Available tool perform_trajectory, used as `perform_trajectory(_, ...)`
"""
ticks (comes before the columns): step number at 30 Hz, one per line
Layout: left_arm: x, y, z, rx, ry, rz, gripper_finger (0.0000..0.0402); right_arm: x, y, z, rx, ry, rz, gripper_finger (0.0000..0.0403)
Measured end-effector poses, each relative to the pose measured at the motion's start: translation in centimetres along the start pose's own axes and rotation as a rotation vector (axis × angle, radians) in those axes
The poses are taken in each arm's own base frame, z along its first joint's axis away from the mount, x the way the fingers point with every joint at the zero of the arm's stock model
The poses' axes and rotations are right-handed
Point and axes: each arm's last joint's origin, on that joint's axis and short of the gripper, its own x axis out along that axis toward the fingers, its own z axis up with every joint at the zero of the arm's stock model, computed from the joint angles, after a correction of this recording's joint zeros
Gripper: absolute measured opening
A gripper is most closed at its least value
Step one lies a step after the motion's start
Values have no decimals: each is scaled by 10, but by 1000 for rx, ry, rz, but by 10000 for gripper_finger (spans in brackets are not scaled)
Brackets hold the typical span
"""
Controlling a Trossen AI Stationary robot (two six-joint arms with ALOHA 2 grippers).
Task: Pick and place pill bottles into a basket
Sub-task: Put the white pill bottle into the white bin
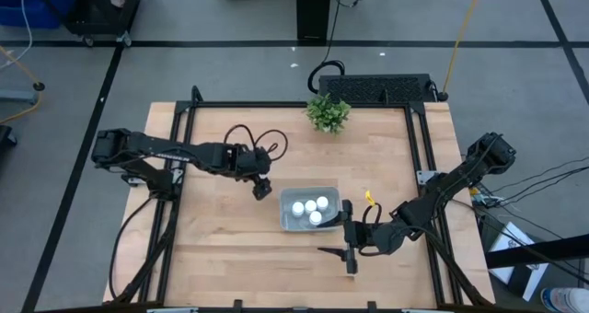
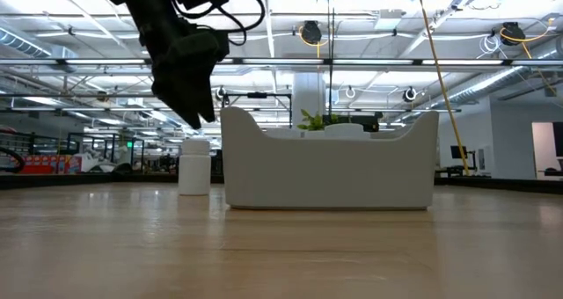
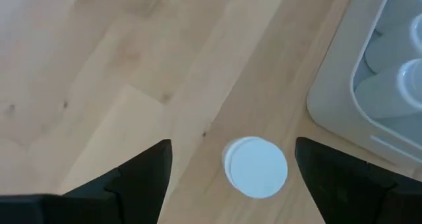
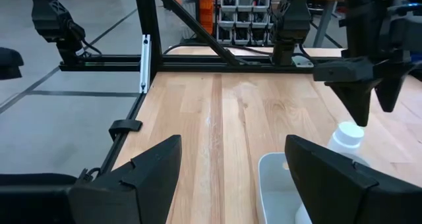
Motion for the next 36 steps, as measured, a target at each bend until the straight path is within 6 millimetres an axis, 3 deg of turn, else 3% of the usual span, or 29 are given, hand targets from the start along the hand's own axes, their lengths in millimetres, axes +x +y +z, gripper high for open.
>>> perform_trajectory(7,11,7,-9,-28,34,-35,306,0,0,0,0,0,0,263)
perform_trajectory(16,18,-2,-8,-1,25,-75,286,0,0,0,0,0,0,263)
perform_trajectory(36,40,-3,-17,21,142,-39,275,0,0,-1,-4,5,-2,263)
